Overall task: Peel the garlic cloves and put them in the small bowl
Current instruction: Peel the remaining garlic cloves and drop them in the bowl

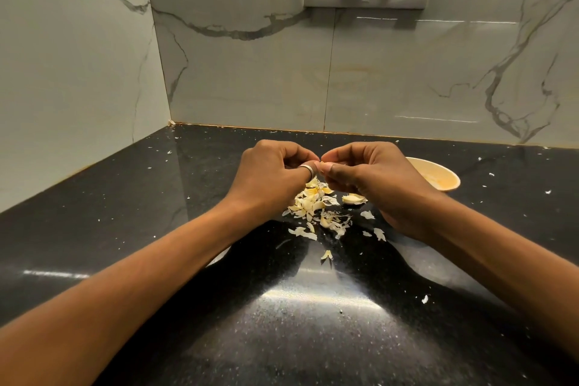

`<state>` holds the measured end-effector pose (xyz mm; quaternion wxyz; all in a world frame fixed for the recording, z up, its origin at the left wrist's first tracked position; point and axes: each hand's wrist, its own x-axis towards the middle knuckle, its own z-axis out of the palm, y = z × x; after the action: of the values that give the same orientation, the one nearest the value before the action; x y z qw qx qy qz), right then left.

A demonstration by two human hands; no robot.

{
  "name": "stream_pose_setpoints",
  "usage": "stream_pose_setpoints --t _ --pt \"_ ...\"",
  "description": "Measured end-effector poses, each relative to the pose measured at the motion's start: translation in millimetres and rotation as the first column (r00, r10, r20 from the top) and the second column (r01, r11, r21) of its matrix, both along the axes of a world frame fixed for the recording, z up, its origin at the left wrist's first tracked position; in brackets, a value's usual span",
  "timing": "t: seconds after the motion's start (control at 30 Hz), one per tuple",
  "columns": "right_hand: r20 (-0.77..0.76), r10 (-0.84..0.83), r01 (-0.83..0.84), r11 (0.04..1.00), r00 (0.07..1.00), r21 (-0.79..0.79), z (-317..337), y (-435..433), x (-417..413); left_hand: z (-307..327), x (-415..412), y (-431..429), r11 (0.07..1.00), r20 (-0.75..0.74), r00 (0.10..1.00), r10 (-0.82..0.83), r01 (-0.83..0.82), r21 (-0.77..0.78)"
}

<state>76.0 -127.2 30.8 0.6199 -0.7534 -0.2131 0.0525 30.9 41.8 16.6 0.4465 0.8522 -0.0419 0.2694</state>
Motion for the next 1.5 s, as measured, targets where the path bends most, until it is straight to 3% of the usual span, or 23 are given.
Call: stream_pose_setpoints --t 0.4,0.7,1.0,1.5 --pt "-0.008 0.035 -0.035 0.999 0.999 0.012 1.7 -0.3 -2.8 -2.6 2.0 2.3 0.998 -0.004 0.999 -0.055 0.055 -0.011" --pt "-0.172 0.066 -0.024 0.972 0.983 0.232 4.8 0.4 -5.0 -2.0 3.1 3.8 0.998 0.043 0.997 -0.059 0.058 0.032" --pt "-0.253 0.105 -0.031 0.960 0.962 0.278 8.6 -0.8 -5.8 -3.6 4.2 8.0 0.924 0.251 0.965 -0.070 -0.032 0.380" --pt "-0.279 0.111 -0.026 0.956 0.954 0.294 4.8 1.6 -3.3 -7.9 3.1 5.7 0.864 0.291 0.953 -0.080 -0.079 0.498"
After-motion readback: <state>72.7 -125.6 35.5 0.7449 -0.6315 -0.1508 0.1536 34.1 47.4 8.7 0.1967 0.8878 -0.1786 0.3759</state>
